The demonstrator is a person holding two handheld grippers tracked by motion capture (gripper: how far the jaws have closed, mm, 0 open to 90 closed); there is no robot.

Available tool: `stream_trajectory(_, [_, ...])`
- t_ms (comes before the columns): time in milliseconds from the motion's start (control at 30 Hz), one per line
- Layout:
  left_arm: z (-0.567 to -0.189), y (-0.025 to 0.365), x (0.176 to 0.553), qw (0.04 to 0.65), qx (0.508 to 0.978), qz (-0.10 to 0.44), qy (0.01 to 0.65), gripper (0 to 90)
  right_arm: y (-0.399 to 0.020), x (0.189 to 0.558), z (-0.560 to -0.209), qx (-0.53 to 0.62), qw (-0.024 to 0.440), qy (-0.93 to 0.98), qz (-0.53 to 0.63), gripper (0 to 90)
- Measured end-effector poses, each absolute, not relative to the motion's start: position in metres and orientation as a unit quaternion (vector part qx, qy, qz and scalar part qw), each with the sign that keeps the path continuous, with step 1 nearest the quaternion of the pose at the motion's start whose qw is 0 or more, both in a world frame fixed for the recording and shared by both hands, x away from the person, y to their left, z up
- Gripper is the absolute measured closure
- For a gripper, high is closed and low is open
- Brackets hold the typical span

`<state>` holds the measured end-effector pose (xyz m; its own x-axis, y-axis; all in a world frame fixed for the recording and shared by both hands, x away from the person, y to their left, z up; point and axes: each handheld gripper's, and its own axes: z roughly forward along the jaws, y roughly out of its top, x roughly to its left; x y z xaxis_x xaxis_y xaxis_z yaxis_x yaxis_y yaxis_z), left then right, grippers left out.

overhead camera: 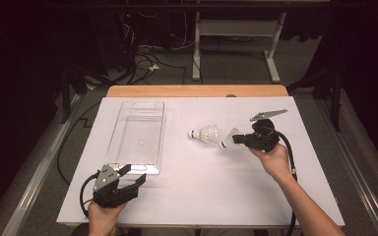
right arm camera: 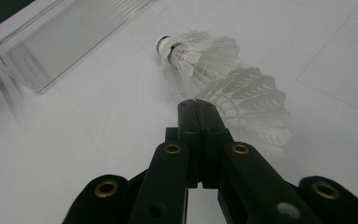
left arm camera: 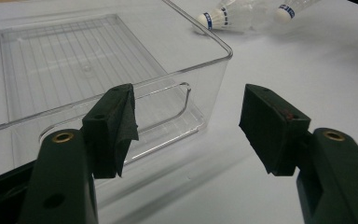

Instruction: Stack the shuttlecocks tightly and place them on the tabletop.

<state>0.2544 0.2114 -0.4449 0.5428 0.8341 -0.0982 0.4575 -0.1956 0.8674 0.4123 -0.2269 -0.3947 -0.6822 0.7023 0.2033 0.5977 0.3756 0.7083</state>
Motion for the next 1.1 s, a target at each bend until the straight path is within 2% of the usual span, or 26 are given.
stream_trajectory(700, [-0.445, 0.212, 0.254, 0.464, 0.746, 0.203, 0.433, 36.7, -0.218, 0.436, -0.393, 0.411, 0.071, 0.815, 0.402, 90.0])
stream_trajectory(1100, [-0.445, 0.212, 0.254, 0.464, 0.746, 0.203, 0.432, 36.7, -0.208, 0.446, -0.403, 0.422, 0.061, 0.809, 0.405, 90.0])
